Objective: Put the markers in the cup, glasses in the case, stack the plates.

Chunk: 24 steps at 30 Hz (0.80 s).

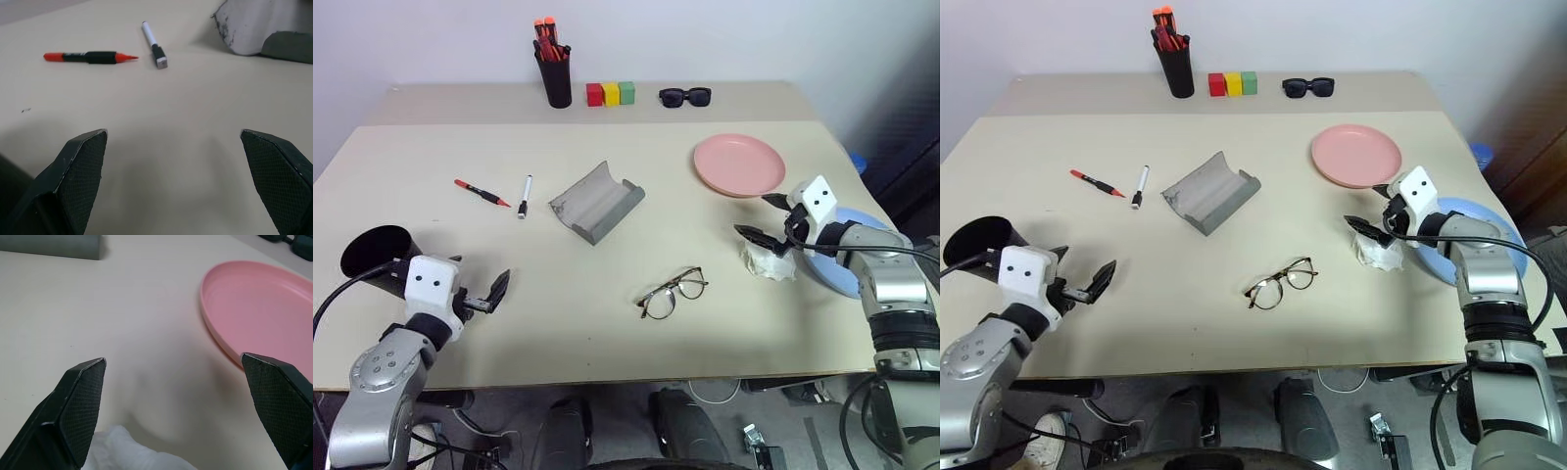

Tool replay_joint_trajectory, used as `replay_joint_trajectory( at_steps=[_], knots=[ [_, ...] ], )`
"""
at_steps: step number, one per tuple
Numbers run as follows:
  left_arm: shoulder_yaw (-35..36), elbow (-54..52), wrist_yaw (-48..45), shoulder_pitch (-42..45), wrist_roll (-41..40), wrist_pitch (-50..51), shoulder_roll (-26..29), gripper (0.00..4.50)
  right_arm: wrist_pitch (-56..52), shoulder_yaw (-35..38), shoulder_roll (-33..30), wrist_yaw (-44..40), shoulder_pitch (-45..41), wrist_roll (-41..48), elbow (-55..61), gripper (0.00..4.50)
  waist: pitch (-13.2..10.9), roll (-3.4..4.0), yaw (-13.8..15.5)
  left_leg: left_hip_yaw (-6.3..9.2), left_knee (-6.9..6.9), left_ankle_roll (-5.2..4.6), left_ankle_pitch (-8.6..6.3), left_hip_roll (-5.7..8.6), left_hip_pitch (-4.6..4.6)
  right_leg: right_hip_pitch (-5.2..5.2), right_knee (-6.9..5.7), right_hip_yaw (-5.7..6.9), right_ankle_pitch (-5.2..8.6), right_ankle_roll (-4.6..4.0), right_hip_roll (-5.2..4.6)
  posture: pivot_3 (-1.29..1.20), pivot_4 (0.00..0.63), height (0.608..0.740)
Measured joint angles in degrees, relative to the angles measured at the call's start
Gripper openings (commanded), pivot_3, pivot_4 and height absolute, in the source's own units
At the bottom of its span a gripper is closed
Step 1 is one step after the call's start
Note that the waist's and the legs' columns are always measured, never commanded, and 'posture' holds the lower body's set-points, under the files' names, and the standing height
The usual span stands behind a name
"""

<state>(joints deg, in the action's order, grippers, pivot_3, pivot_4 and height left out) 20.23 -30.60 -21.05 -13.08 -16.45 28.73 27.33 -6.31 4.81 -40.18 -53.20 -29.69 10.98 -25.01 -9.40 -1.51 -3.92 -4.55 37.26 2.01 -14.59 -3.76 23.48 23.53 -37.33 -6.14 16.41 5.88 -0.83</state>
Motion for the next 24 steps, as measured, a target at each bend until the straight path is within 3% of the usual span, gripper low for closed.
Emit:
replay_joint_trajectory(
  at_steps=[16,24],
  knots=[
    [-1.46,-0.02,1.79,3.18,-0.04,0.72,-0.57,4.48,-1.38,-2.59,4.76,1.47,-0.62,-0.92,3.90,4.50,0.00,0.00,-0.01,0.00,0.00,0.00,0.00,0.00,0.00,0.00,-0.02,0.00,-0.07,0.13,0.01,0.00,0.150,0.725],
    [-6.84,4.52,6.69,14.83,1.91,6.55,-3.20,4.48,-6.30,-4.77,8.89,5.31,0.32,-0.72,15.31,4.50,0.01,0.00,0.57,0.05,0.07,0.00,0.00,0.02,0.00,-0.03,-0.07,0.02,-0.09,0.17,0.04,0.00,0.150,0.725]
  ],
)
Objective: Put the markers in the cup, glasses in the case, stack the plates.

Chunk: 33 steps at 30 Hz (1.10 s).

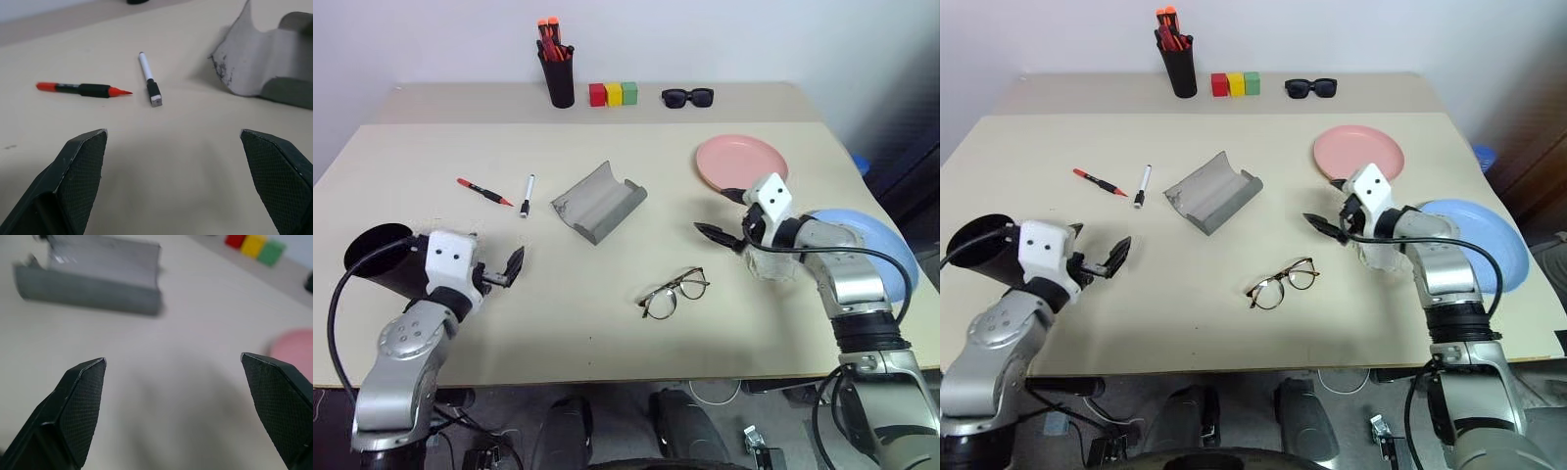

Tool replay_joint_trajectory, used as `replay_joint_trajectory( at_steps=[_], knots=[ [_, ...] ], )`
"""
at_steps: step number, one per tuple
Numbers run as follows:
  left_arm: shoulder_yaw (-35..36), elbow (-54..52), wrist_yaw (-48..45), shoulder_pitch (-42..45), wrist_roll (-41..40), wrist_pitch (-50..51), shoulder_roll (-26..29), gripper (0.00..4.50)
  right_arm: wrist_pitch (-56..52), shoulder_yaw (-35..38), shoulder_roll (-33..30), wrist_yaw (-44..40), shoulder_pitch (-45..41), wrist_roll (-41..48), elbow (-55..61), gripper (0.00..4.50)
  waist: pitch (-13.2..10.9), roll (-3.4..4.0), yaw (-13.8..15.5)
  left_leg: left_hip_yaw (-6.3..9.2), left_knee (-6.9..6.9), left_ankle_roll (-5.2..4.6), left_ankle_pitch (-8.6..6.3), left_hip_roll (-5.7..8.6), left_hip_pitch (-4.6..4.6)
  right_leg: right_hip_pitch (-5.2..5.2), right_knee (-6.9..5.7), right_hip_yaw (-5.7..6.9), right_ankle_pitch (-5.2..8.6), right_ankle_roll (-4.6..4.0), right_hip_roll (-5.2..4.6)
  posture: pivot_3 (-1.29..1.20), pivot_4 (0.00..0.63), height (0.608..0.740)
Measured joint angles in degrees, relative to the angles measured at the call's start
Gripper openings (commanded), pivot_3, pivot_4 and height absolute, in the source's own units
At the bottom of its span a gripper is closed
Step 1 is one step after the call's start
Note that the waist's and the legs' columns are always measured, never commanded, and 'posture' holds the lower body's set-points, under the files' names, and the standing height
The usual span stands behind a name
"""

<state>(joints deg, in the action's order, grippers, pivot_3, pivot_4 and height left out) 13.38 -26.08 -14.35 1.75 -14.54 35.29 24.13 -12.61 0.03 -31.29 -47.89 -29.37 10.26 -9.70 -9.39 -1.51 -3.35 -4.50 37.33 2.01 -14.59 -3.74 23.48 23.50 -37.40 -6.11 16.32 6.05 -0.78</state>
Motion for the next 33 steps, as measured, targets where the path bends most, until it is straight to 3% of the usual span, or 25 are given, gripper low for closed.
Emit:
replay_joint_trajectory(
  at_steps=[4,14,21,28,31,33],
  knots=[
    [-2.79,4.84,4.55,9.03,1.27,4.17,-3.30,4.48,-2.59,-1.68,2.18,2.21,2.08,0.01,5.08,4.50,0.00,-0.01,0.76,0.02,0.06,0.00,0.00,0.00,0.01,-0.01,-0.03,0.02,-0.01,0.02,0.04,0.00,0.150,0.725],
    [-4.45,35.65,14.89,37.21,7.11,14.44,-6.88,4.48,-8.00,-6.95,8.04,6.43,9.43,0.05,17.29,4.50,-0.01,-0.04,1.09,0.12,0.12,0.01,0.01,0.02,0.07,0.03,-0.15,0.07,-0.01,0.03,0.11,0.00,0.150,0.725],
    [-5.34,62.21,14.16,56.39,9.35,11.32,-5.69,4.48,-10.77,-9.33,8.61,6.41,10.96,0.67,23.14,4.50,-0.02,-0.06,1.10,0.10,0.12,0.02,0.01,0.06,0.10,0.05,-0.12,0.08,-0.01,0.04,0.10,0.00,0.150,0.725],
    [-2.57,86.86,12.23,67.35,8.23,6.73,-6.14,4.48,-12.27,-10.62,7.38,3.57,10.82,2.38,26.63,4.50,-0.04,-0.09,1.01,0.11,0.09,0.02,0.01,0.05,0.14,0.09,-0.12,0.10,0.00,0.05,0.11,0.00,0.150,0.725],
    [-2.50,91.55,11.14,68.97,8.46,5.28,-6.21,3.63,-12.92,-10.58,7.37,4.18,10.83,2.38,27.79,4.50,-0.04,-0.09,1.07,0.10,0.10,0.02,0.01,0.05,0.16,0.11,-0.12,0.10,0.00,0.05,0.11,0.00,0.150,0.725],
    [-2.42,93.41,11.03,70.06,8.53,5.11,-6.19,2.63,-13.21,-10.43,7.34,4.79,10.98,2.36,28.25,4.50,-0.04,-0.09,1.14,0.11,0.10,0.02,0.02,0.05,0.16,0.10,-0.12,0.10,0.00,0.05,0.11,0.00,0.150,0.725]
  ],
)
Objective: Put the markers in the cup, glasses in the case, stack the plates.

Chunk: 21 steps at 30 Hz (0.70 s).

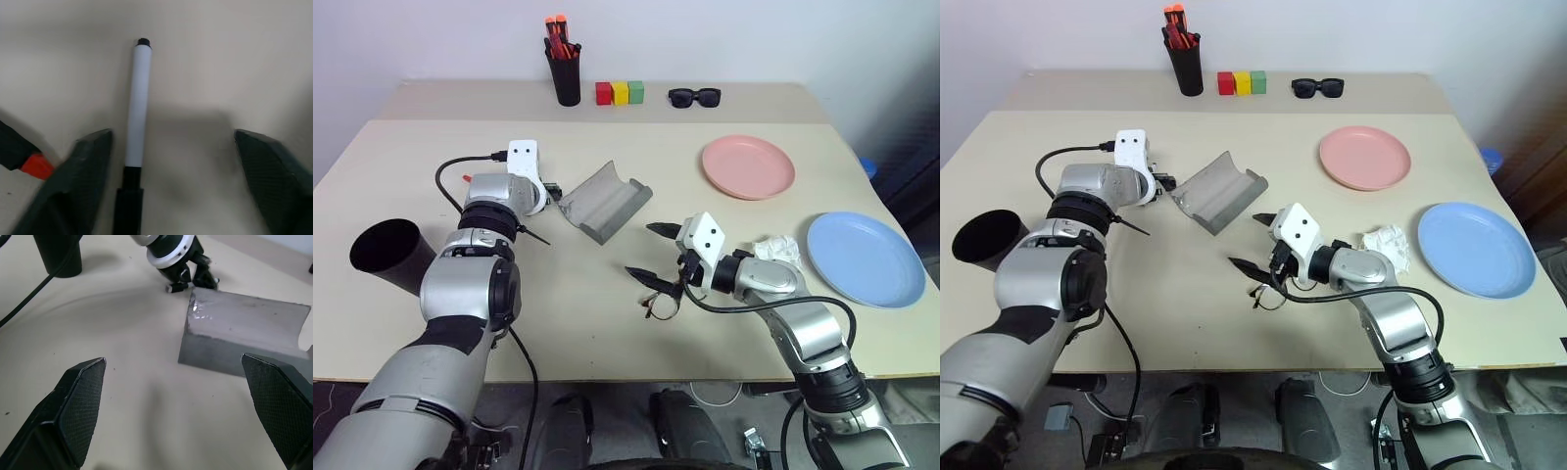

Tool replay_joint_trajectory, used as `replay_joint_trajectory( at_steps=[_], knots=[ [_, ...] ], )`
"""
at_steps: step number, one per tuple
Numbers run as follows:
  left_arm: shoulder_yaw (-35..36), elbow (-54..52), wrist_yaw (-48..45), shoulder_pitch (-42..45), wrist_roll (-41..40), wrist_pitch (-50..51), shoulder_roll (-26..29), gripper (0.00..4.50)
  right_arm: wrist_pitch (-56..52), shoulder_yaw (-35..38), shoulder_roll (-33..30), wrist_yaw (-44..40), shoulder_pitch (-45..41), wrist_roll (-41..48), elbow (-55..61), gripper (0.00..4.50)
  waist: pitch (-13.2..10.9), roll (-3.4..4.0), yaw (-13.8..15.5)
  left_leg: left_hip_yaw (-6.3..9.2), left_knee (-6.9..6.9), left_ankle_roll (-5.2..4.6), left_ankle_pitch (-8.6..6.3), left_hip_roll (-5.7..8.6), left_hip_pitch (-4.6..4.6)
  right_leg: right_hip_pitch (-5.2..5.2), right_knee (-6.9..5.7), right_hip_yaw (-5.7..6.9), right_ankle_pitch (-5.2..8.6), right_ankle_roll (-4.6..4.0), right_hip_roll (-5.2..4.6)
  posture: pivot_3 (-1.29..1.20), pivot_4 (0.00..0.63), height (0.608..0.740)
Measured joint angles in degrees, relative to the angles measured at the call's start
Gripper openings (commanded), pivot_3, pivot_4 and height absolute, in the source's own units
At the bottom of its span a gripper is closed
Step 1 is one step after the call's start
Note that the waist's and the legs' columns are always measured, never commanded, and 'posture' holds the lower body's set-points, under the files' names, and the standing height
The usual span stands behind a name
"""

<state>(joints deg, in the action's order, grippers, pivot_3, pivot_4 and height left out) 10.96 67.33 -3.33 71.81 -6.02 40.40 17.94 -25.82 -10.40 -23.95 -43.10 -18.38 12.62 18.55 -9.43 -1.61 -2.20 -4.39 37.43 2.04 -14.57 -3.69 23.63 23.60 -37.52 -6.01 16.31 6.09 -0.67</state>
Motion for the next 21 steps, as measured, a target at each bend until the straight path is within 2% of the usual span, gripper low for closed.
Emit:
replay_joint_trajectory(
  at_steps=[5,10,14,17,21],
  knots=[
    [0.00,1.85,0.70,0.92,0.50,-0.31,0.13,0.09,-0.13,0.02,-0.15,0.93,0.90,-0.02,0.62,4.50,0.00,0.00,0.43,0.00,0.01,0.00,0.00,0.01,0.00,-0.01,0.00,0.00,0.00,0.00,-0.01,0.00,0.150,0.725],
    [0.10,2.27,2.84,0.80,0.57,-3.90,-0.40,0.03,-0.03,0.01,-0.11,1.48,1.05,-0.08,0.42,4.50,0.00,0.00,1.18,-0.01,0.02,0.02,0.01,0.01,0.00,0.00,-0.01,0.00,0.00,0.00,-0.01,0.00,0.150,0.725],
    [-1.28,-2.05,4.12,-1.62,2.84,-17.58,-0.41,0.03,1.45,-0.09,1.02,4.32,-0.88,-2.32,-2.99,4.50,-0.01,-0.02,1.27,-0.02,0.01,0.10,0.06,0.00,0.12,0.14,-0.06,0.00,-0.01,-0.01,-0.01,0.00,0.150,0.725],
    [-1.10,-12.95,3.71,-3.68,2.87,-24.80,0.40,0.03,3.04,-0.27,3.23,6.29,-2.73,-3.49,-6.62,4.50,0.00,0.00,1.38,-0.03,0.18,0.17,0.10,-0.01,0.73,0.79,-0.30,-0.02,-0.02,-0.01,-0.01,0.00,0.150,0.725],
    [-1.02,-37.99,4.18,-14.00,3.41,-29.68,2.36,0.03,5.90,-0.59,5.74,7.32,-3.29,-4.03,-10.06,4.50,0.00,0.01,1.09,-0.15,0.33,0.51,0.29,-0.08,0.81,0.95,-0.47,-0.07,-0.01,0.00,0.00,0.00,0.150,0.725]
  ],
)
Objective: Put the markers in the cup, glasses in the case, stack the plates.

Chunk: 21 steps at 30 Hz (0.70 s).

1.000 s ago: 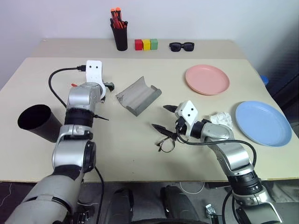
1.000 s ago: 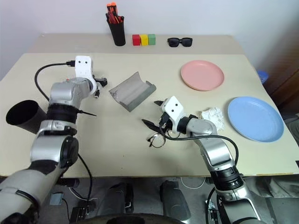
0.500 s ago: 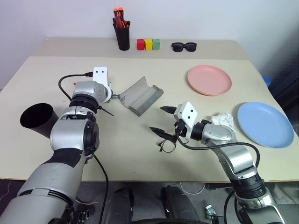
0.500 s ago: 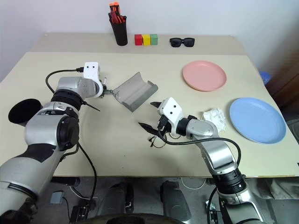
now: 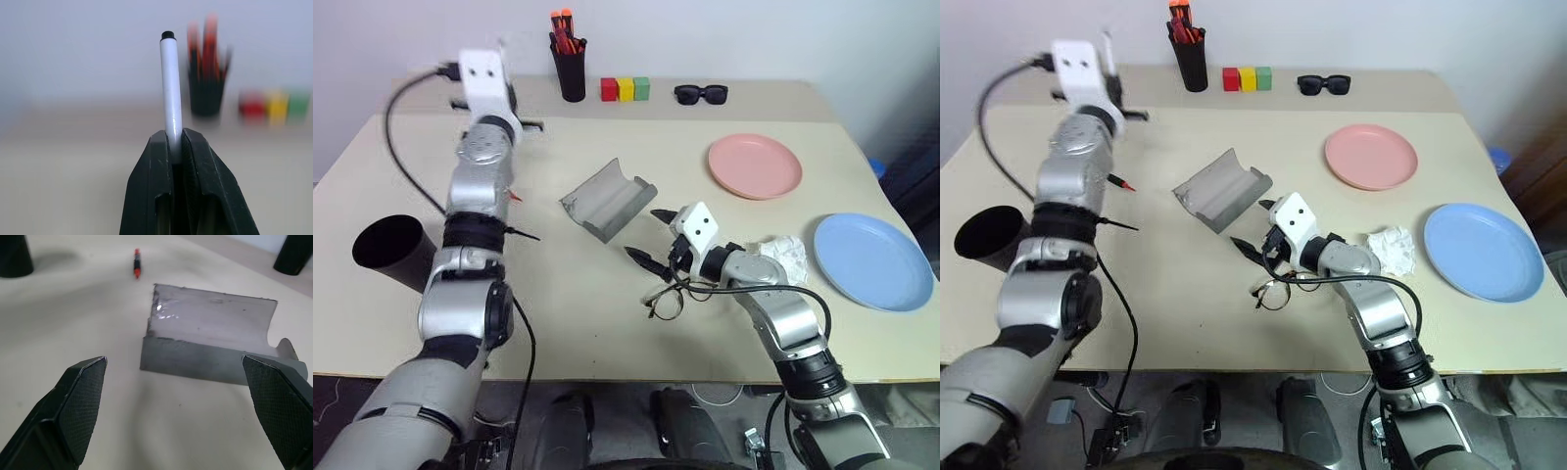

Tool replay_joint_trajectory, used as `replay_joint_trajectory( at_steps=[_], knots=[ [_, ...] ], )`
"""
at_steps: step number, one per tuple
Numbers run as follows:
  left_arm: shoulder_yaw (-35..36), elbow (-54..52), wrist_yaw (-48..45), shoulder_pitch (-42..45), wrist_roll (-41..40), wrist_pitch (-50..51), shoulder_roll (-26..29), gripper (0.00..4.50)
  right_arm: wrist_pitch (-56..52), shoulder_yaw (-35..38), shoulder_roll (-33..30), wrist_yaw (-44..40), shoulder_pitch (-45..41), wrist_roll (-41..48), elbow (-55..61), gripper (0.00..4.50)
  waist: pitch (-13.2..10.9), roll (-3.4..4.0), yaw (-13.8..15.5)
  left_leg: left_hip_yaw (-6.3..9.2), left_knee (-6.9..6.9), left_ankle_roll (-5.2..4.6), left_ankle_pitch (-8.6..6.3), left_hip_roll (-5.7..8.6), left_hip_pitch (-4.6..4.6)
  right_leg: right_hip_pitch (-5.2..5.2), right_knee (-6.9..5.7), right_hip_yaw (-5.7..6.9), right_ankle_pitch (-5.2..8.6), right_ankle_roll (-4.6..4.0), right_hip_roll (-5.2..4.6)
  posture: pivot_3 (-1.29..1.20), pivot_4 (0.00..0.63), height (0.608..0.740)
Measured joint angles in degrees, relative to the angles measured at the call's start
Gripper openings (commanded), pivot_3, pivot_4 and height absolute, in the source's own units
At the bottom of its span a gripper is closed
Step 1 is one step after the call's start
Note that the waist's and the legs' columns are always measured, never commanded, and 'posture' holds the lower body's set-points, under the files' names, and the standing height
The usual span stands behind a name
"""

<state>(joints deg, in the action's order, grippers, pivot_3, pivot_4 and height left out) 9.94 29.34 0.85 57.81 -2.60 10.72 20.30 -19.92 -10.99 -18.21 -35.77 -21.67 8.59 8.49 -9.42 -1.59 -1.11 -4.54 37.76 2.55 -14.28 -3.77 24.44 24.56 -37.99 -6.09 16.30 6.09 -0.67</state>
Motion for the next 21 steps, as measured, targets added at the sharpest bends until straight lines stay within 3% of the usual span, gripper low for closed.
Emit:
replay_joint_trajectory(
  at_steps=[6,10,14,21],
  knots=[
    [6.14,-38.94,4.75,-22.86,2.54,7.34,1.57,0.03,5.22,0.48,6.22,-0.05,-0.90,2.41,-3.81,4.50,0.01,0.01,-0.08,0.02,0.27,-0.32,-0.18,-0.05,-0.03,-0.05,-0.26,0.00,-0.01,-0.01,0.01,0.00,0.150,0.725],
    [11.74,-53.77,7.97,-34.23,4.92,11.51,0.36,0.03,5.43,0.28,6.90,-3.18,-1.51,4.99,-4.78,4.50,0.06,-0.07,0.44,0.10,0.39,-0.39,-0.22,-0.02,-0.08,-0.23,-0.25,0.08,-0.02,-0.02,-0.04,0.00,0.150,0.725],
    [13.72,-60.19,10.51,-43.22,7.57,13.00,-3.28,0.03,5.60,-0.73,7.11,-5.25,-2.27,5.16,-6.89,4.50,0.16,-0.24,0.52,0.18,0.42,-0.40,-0.22,-0.02,-0.07,-0.25,-0.24,0.14,-0.02,-0.04,-0.03,0.00,0.150,0.725],
    [13.70,-63.23,13.14,-49.67,9.45,13.11,-9.49,0.03,5.78,-1.69,7.68,-7.08,-3.28,5.19,-7.71,4.50,0.17,-0.26,0.04,0.20,0.39,-0.40,-0.23,-0.04,-0.09,-0.24,-0.24,0.14,-0.02,-0.05,0.00,0.00,0.150,0.725]
  ],
)
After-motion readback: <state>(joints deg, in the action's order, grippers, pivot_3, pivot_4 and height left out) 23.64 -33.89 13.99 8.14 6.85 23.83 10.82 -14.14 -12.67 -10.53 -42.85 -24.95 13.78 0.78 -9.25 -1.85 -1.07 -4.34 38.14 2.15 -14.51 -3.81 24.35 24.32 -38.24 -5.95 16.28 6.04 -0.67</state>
